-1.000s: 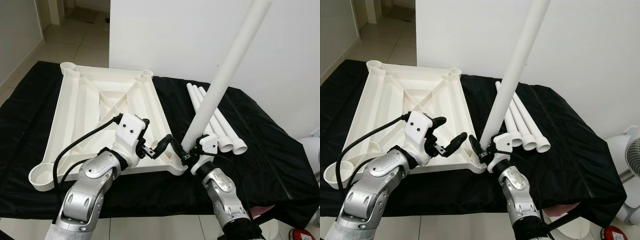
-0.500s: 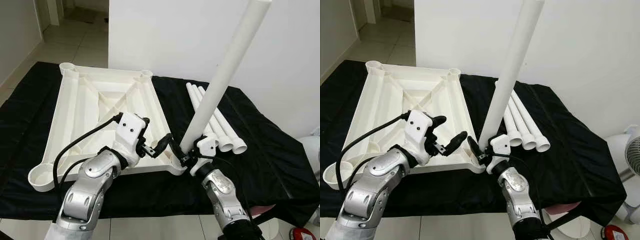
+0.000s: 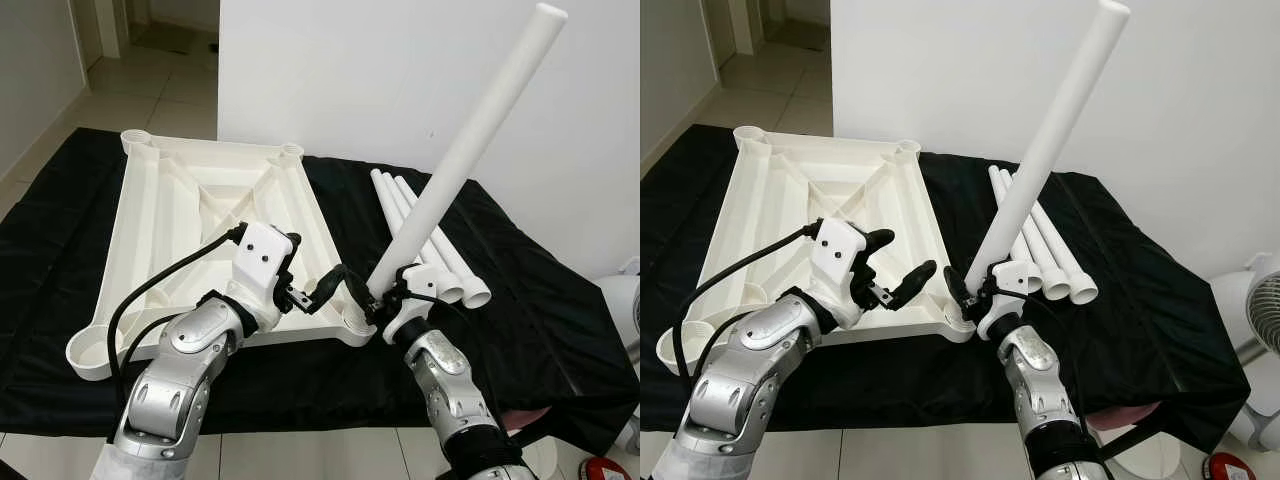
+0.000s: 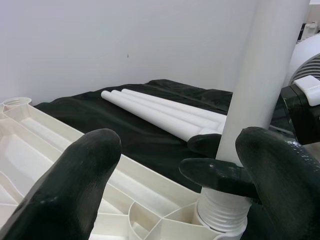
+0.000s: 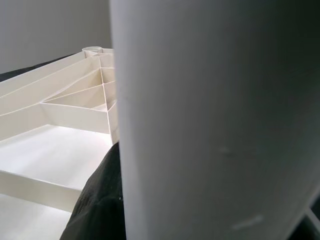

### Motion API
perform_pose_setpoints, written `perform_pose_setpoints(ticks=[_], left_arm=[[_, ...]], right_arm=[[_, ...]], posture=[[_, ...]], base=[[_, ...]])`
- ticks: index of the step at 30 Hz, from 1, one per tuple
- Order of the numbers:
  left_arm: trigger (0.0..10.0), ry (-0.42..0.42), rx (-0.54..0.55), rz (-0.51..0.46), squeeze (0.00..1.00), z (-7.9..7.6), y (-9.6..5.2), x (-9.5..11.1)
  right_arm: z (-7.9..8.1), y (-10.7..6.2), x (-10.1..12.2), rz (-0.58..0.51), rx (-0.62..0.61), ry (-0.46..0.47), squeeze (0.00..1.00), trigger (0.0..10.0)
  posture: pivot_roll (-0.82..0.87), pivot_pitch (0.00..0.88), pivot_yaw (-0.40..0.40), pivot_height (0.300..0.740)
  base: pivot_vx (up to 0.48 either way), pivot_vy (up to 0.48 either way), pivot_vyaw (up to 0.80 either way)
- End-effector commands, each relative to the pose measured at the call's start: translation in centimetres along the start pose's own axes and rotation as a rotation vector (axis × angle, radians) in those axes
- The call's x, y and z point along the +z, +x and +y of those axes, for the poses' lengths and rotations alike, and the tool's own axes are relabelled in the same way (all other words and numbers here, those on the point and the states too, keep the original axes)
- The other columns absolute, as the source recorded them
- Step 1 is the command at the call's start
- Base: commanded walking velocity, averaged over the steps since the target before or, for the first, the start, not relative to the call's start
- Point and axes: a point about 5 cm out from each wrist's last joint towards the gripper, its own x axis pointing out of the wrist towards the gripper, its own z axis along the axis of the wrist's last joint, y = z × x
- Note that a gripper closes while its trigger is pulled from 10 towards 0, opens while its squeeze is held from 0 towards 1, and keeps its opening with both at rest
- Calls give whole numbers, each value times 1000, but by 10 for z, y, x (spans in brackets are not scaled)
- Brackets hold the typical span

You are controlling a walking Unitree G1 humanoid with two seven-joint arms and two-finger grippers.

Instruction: Building children table

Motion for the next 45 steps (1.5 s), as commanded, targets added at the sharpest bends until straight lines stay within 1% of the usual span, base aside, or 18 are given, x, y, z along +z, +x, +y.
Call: perform_pose_setpoints(ticks=[1, 6, 11, 17, 22, 24, 26, 29, 30, 31, 32, 33, 34, 37, 41, 43, 44, 45], left_arm=[[10000, -10, 66, 11, 0, 1, 3, -2], [10000, -11, 65, 11, 0, 1, 3, -2], [10000, -11, 64, 11, 0, 1, 3, -2], [10000, -10, 59, 7, 0, 1, 3, -1], [10000, -9, 59, 6, 0, 2, 3, -1], [10000, -12, 58, 0, 0, 1, 4, 1], [10000, -12, 58, 0, 0, 1, 4, 1], [10000, -36, 42, -7, 0, 0, 5, 2], [10000, -36, 42, -7, 0, 0, 5, 2], [10000, -43, 37, -8, 0, 0, 6, 2], [10000, -56, 31, -9, 1000, 0, 6, 2], [10000, -67, 20, -16, 1000, 0, 6, 3], [10000, -67, 20, -16, 1000, 0, 6, 3], [10000, -91, 3, -40, 1000, 0, 7, 6], [10000, -93, 3, -45, 1000, 0, 7, 6], [10000, -68, -20, -64, 1000, -1, 13, 14], [10000, -68, -20, -64, 1000, -1, 13, 14], [10000, -58, -31, -71, 1000, -1, 15, 17]], right_arm=[[-11, -33, -53, 272, -75, 5, 0, 10000], [-7, -35, -54, 278, -48, -48, 0, 10000], [-10, -35, -55, 284, -92, -13, 0, 10000], [-21, -30, -52, 273, -213, 28, 0, 10000], [-22, -28, -51, 257, -222, 31, 0, 10000], [-18, -24, -38, 181, -186, 18, 0, 10000], [-18, -24, -38, 181, -186, 18, 0, 10000], [-9, -12, -5, 57, -94, 6, 0, 10000], [-9, -12, -5, 57, -94, 6, 0, 10000], [-7, -10, 2, 37, -71, 2, 0, 10000], [-4, -7, 13, 16, -34, 2, 0, 10000], [-1, -5, 23, -2, 1, -4, 0, 10000], [-1, -5, 23, -2, 1, -4, 0, 10000], [2, -1, 39, -18, 53, -26, 0, 10000], [2, 0, 42, -16, 63, -26, 0, 10000], [4, 6, 68, -54, 131, -60, 0, 10000], [4, 6, 68, -54, 131, -60, 0, 10000], [6, 7, 76, -62, 154, -71, 0, 10000]], posture=[[52, 0, -138, 740], [52, 0, -139, 740], [50, 0, -135, 740], [49, 0, -133, 740], [49, 0, -133, 740], [56, 0, -139, 740], [56, 0, -139, 740], [52, 0, -139, 740], [52, 0, -139, 740], [52, 0, -139, 740], [51, 0, -138, 740], [48, 0, -138, 740], [48, 0, -138, 740], [48, 0, -138, 740], [48, 0, -138, 740], [48, 0, -140, 740], [48, 0, -140, 740], [47, 0, -141, 740]], base=[[0, 0, 0], [0, 0, 0], [0, 0, 0], [0, 0, 0], [0, 0, 0], [0, 0, 0], [0, 0, 0], [0, 0, 0], [0, 0, 0], [0, 0, 0], [0, 0, 0], [0, 0, 0], [0, 0, 0], [0, 0, 0], [0, 0, 0], [0, 0, 0], [0, 0, 0], [0, 0, 0]])
